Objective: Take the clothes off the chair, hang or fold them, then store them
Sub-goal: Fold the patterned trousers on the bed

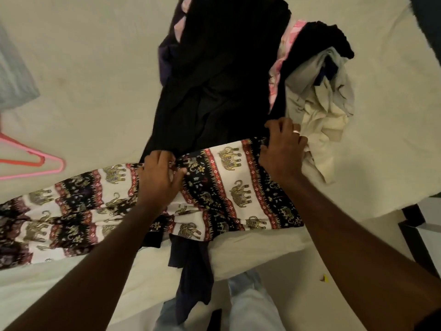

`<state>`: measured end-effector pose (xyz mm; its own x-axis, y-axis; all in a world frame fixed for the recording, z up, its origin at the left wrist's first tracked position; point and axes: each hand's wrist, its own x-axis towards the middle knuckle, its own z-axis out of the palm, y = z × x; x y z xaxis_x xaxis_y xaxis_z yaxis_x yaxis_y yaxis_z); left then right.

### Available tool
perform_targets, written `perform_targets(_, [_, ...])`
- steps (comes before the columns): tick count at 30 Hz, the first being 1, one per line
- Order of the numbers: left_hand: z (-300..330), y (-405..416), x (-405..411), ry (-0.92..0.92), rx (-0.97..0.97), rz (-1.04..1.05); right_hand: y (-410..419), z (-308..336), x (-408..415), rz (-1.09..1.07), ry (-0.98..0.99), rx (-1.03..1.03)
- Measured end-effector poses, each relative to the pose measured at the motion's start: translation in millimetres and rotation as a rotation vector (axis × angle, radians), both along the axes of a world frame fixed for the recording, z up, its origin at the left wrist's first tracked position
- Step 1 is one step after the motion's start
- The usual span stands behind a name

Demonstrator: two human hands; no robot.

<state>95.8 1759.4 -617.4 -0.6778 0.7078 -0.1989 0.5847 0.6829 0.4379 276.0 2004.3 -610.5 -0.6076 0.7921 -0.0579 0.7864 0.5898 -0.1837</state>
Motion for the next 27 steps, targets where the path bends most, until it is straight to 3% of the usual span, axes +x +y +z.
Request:
perform_targets(6, [1.0, -99.7, -23.2, 0.040, -0.071, 0.067, -78.8, 0.8, -56.9, 0.320, 0.132, 0.029])
perform_targets(12, [12.5, -212.5, -79.1, 0.019, -0.317, 0.109, -180.9, -6.1, -123.7, 0.809, 0.368, -0.229])
perform_targets(15, [10.2, -260.1, -104.3, 0.036, -0.394, 0.134, -222.4, -12.0, -148.7, 0.909, 0.253, -0.298])
perform_targets(20, [13.0, -320.9, -142.6, -0.003, -0.365, 0.230, -271.9, -19.9, -185.3, 0.856, -0.229, -0.284])
perform_targets(23, [9.9, -356.7, -175.3, -0.040, -0.422, 0.292, -302.9, -29.0, -211.5, 0.828, -0.113, -0.269])
perform_targets(27, [0.8, -390.6, -211.3, -0.122, -0.345, 0.427, -356.9, -36.3, -254.2, 0.908, -0.125, -0.553])
